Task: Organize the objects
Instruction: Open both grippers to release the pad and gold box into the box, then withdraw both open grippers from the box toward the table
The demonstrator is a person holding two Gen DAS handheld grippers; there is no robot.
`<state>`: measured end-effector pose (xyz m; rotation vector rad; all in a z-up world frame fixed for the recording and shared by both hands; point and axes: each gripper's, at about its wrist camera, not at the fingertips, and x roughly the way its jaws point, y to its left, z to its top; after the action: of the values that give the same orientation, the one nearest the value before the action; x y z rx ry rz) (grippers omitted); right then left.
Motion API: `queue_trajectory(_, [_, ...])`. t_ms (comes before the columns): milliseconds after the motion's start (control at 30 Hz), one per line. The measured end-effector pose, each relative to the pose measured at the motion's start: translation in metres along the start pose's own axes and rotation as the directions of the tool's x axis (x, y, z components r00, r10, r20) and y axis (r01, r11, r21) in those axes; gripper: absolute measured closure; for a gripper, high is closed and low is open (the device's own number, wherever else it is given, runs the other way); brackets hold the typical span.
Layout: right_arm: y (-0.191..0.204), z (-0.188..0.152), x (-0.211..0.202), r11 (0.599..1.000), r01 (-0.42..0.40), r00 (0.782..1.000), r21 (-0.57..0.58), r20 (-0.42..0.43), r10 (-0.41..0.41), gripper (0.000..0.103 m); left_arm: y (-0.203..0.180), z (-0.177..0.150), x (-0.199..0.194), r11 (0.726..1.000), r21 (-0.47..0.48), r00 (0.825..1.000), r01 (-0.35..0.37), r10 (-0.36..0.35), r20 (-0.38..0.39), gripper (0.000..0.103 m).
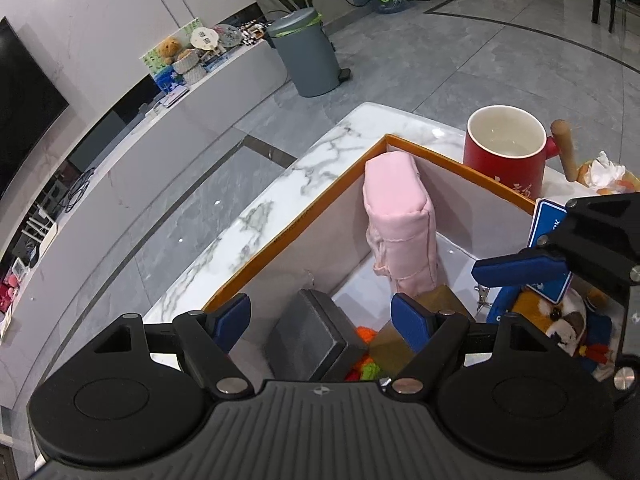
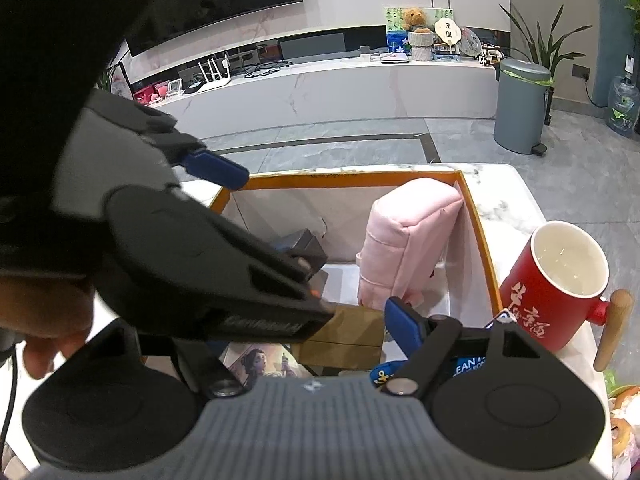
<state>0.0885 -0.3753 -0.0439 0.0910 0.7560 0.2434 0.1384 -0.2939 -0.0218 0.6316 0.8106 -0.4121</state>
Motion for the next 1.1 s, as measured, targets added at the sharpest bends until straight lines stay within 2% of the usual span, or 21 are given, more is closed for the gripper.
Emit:
queue_trajectory(333, [0.006,0.003,-0.005,0.999,-0.002,1.0,-0.033,0.025,0.003,0.023,0.017,-0.008,-0.019,0.998,-0.053,1.0,-0.018,0.019,0.016,0.01])
queue_trajectory(633, [0.027,0.003,-0.03,0.993,0.027,0.993,-0.113,0.117,-0.013,0.023,0.028,-0.019,-0.045,0.993,-0.113,0.997,-0.03,0.037,0.065,0.01])
queue_trajectory(833, [0.045,0.0,-0.046,0.982,0.071,0.978,-0.174,0.207,-0.034,0.023,0.034,-0.031,-0.062,0.985,-0.168,0.992,-0.035,0.054,0.113,0.01])
queue_trajectory(1100, [0.062,-0.004,-0.055,0.975,0.051,0.966,-0.218,0.258,0.007,0.023,0.047,-0.055,-0.075,0.969,-0.246,0.987,-0.037,0.073,0.142,0.01])
